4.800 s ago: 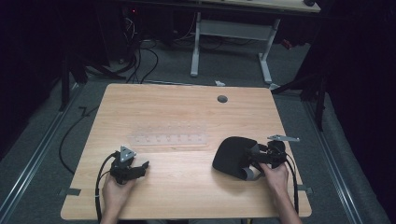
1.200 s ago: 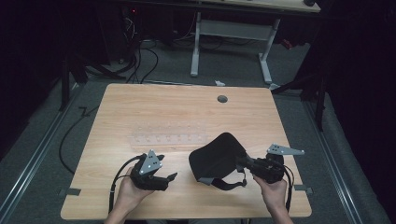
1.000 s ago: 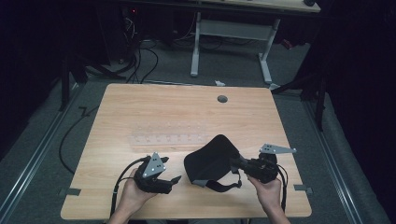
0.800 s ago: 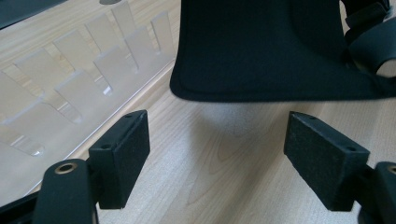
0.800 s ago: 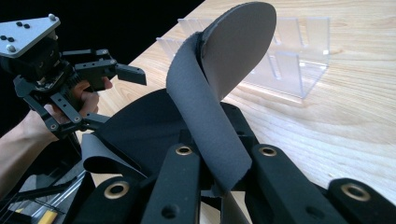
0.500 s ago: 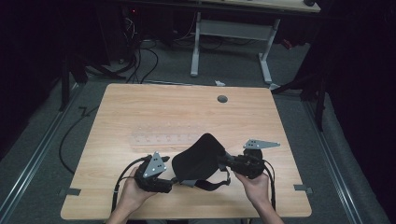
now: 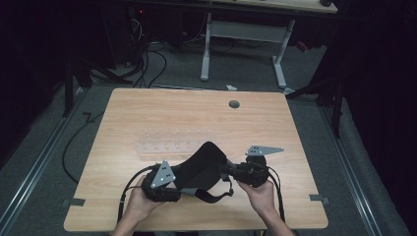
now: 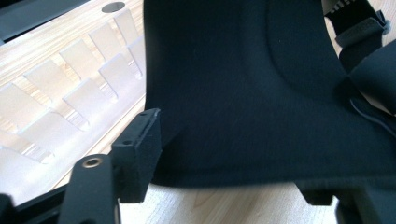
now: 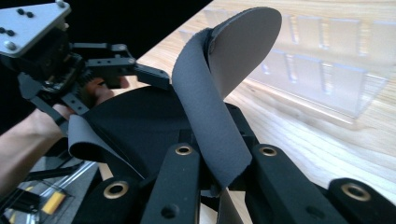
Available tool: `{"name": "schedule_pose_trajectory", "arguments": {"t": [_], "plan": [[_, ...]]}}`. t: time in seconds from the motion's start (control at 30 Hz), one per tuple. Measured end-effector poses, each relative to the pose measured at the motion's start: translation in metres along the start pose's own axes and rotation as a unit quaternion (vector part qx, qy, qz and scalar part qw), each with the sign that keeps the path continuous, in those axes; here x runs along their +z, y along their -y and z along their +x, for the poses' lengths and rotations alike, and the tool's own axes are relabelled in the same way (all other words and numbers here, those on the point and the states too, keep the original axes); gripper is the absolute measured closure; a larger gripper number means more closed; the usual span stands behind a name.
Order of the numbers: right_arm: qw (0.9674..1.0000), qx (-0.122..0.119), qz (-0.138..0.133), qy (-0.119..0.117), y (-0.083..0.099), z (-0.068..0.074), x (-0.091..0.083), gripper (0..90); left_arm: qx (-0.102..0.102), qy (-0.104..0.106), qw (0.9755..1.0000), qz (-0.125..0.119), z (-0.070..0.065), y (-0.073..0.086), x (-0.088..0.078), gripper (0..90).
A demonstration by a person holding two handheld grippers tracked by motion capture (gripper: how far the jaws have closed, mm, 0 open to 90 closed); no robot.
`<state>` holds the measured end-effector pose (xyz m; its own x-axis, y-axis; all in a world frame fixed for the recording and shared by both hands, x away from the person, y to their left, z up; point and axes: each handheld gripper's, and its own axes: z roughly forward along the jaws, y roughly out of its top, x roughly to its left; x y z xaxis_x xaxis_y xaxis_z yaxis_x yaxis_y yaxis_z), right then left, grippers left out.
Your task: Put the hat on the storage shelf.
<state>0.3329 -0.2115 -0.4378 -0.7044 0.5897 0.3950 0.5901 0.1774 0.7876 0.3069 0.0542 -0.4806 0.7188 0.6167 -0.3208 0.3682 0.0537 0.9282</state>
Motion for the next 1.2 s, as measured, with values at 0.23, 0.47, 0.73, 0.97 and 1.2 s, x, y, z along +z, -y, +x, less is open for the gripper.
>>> {"name": "schedule_pose_trajectory", "arguments": {"t": [0.23, 0.47, 0.73, 0.97, 1.2], "plan": [[0.9999, -0.002, 0.0, -0.012, -0.002, 0.005, 0.007, 85.4, 0.007, -0.004, 1.0, 0.003, 0.0, -0.002, -0.001, 42.3], [0.9999, -0.005, 0.0, -0.016, 0.0, 0.006, 0.009, 83.0, 0.0, 0.011, 0.9998, 0.014, 0.007, -0.005, -0.006, 59.5], [0.9998, -0.002, 0.003, -0.017, 0.0, 0.002, 0.011, 79.8, 0.007, 0.033, 0.9991, 0.026, 0.005, -0.008, -0.011, 72.3], [1.0, -0.003, -0.003, 0.008, 0.0, -0.002, 0.012, 73.1, 0.013, 0.064, 0.9974, 0.031, -0.001, -0.006, -0.011, 83.2], [0.9992, 0.006, -0.023, 0.032, 0.0, -0.01, 0.008, 62.4, 0.0, 0.074, 0.9963, 0.042, -0.005, -0.006, -0.009, 86.4]]}}
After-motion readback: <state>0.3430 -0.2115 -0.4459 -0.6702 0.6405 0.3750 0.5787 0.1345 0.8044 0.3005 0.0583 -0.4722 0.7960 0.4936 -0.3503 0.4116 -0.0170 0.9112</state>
